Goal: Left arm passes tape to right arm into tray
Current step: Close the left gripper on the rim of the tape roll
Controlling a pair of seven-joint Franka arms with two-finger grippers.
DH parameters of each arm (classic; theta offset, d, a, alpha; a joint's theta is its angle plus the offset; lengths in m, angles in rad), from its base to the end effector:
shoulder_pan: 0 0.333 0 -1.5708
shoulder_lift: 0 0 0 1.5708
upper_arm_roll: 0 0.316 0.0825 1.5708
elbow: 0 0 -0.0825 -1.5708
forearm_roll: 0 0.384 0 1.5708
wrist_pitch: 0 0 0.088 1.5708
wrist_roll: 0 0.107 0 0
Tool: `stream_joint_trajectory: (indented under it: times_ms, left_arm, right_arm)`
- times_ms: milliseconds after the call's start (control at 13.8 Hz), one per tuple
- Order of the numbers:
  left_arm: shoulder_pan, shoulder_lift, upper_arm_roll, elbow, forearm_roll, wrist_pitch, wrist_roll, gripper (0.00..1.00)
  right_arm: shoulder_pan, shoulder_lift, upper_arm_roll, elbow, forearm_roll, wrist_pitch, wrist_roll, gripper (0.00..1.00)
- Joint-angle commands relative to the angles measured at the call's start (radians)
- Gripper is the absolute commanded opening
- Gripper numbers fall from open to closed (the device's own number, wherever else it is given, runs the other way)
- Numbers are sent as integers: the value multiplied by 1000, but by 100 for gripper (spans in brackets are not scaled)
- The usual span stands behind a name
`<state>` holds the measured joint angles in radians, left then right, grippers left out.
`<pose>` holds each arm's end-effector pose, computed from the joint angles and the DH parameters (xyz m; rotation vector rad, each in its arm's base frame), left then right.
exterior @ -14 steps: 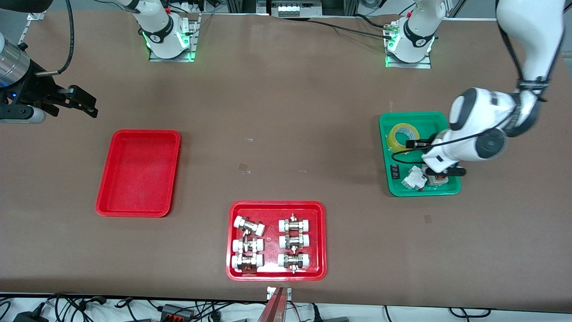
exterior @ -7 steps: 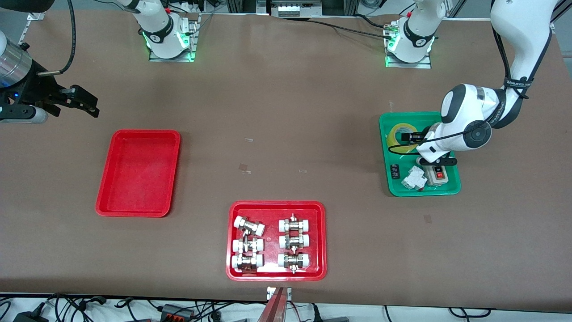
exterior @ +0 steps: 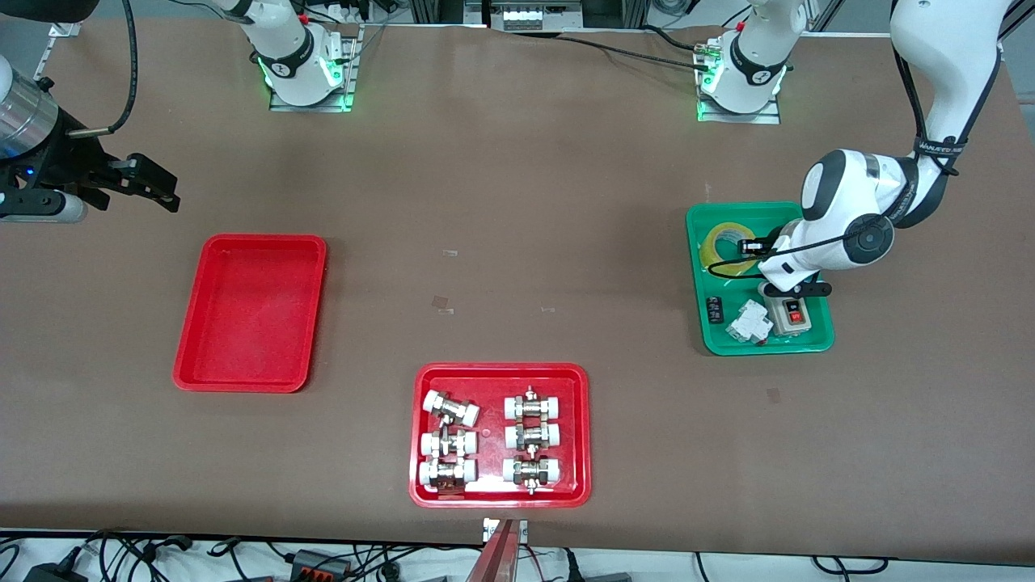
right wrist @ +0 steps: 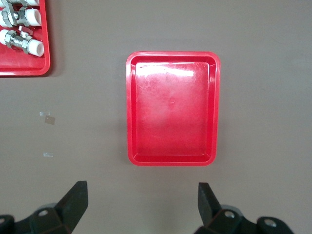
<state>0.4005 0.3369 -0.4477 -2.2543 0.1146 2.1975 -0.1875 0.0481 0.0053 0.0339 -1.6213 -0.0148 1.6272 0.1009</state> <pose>0.4977 -0.0271 0.2036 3.0661 0.0801 -0.5577 0.5585 0.0443 0.6026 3.1270 -0.0283 0.0030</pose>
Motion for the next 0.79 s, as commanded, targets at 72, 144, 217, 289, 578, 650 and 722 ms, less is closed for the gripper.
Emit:
stream_joint_trajectory:
  times_ms: [72,144,217,289,578,650,722]
  left_arm:
    - [35,-28,-9,-37,20,25,5,12]
    - [34,-32,-14,-41,20,21,5,1]
    - [31,-33,-17,-42,20,19,5,1]
    - [32,-36,-23,-42,20,15,5,1]
    - [34,-125,-54,40,20,-127,23,1]
    - [32,-142,-69,92,17,-210,23,1]
    - [34,-168,-107,169,10,-302,22,1]
  right_arm:
    - [9,4,-2,17,-14,-18,14,100]
    - [9,4,-2,17,-14,-18,14,100]
    - [9,4,-2,17,-14,-18,16,100]
    - [9,4,-2,17,-14,-18,14,100]
    - [9,4,-2,17,-14,-18,14,100]
    - [9,4,-2,17,-14,-18,16,100]
    - [9,4,-2,17,-14,-18,14,100]
